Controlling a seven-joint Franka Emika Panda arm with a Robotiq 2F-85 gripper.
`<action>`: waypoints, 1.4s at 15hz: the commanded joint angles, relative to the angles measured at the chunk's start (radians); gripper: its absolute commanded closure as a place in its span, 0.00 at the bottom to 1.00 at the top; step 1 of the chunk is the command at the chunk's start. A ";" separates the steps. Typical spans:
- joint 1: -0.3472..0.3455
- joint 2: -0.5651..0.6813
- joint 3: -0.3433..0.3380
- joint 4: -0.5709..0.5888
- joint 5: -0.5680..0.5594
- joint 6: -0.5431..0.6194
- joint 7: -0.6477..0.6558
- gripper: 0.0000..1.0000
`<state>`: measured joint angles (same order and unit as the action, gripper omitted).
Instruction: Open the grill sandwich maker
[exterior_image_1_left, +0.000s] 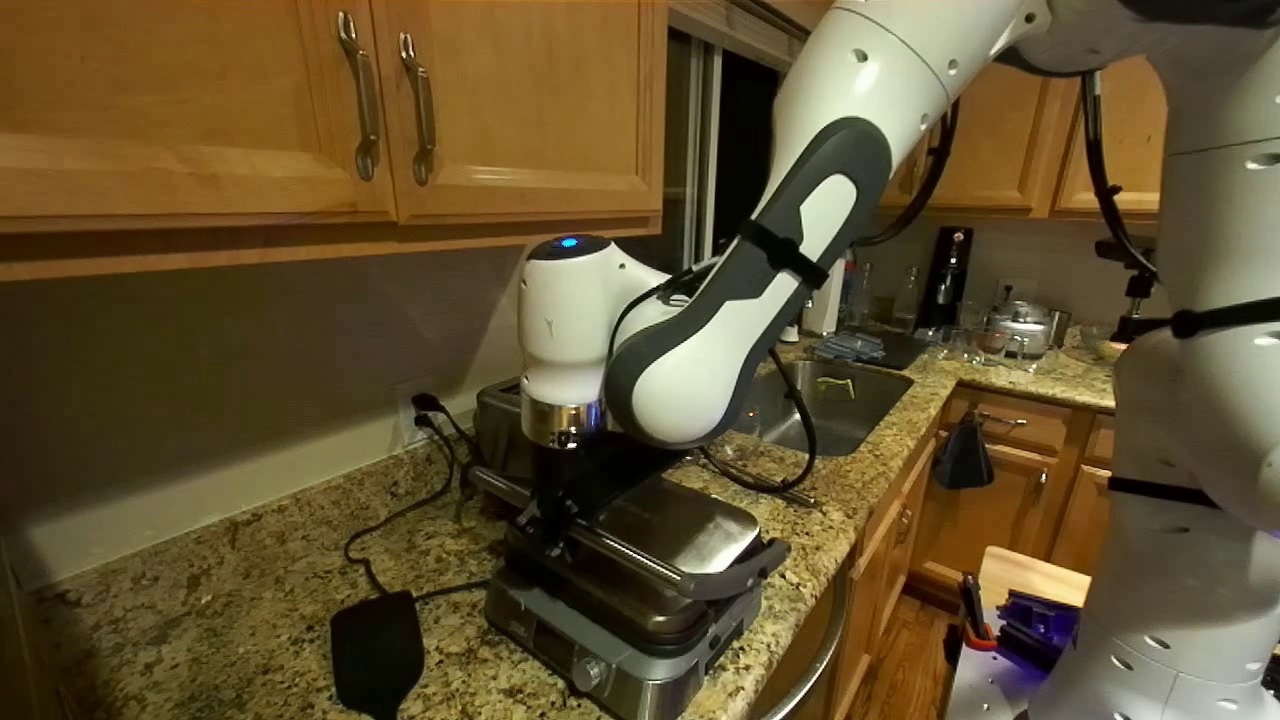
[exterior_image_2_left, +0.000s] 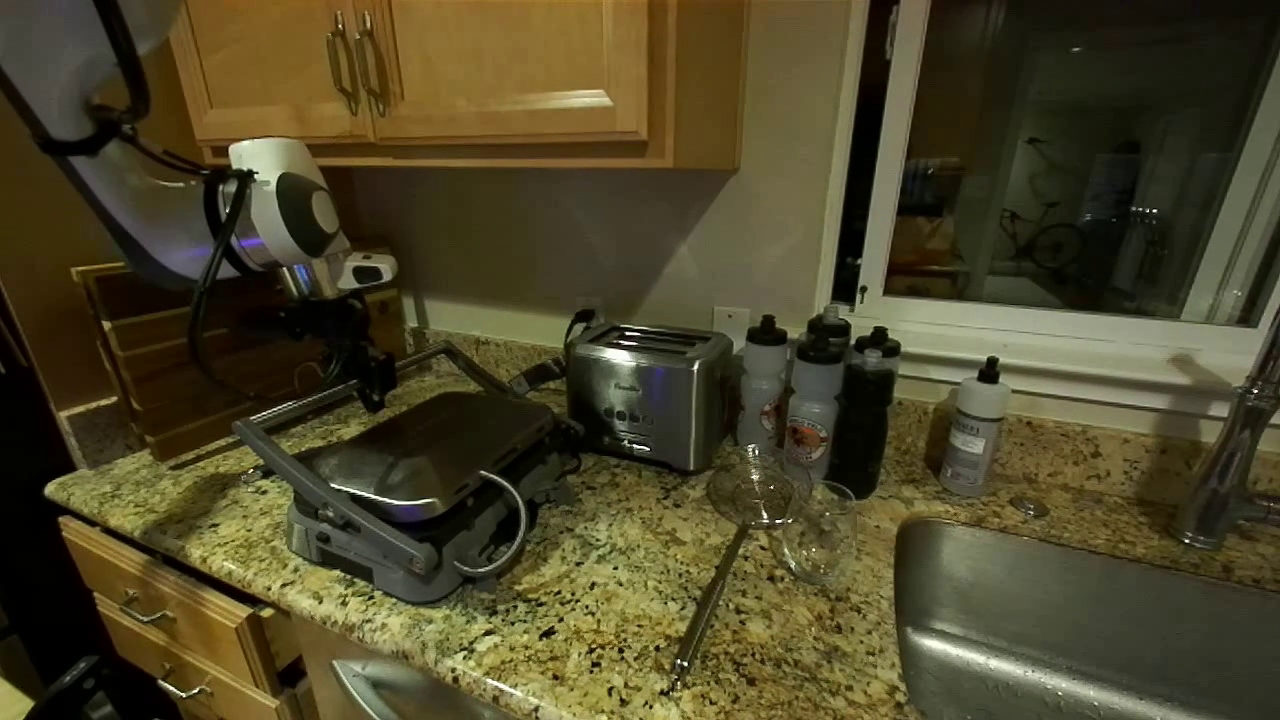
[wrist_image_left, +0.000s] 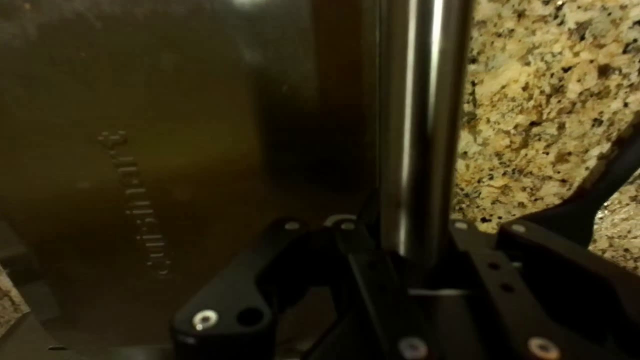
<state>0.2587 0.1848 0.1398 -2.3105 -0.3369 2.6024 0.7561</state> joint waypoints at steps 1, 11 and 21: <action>-0.002 -0.106 -0.004 -0.038 0.044 -0.087 -0.057 0.96; -0.082 -0.331 -0.007 -0.044 0.101 -0.401 -0.191 0.96; -0.152 -0.348 0.009 0.004 0.103 -0.528 -0.211 0.91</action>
<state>0.1212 -0.1629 0.1348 -2.3081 -0.2370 2.0758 0.5473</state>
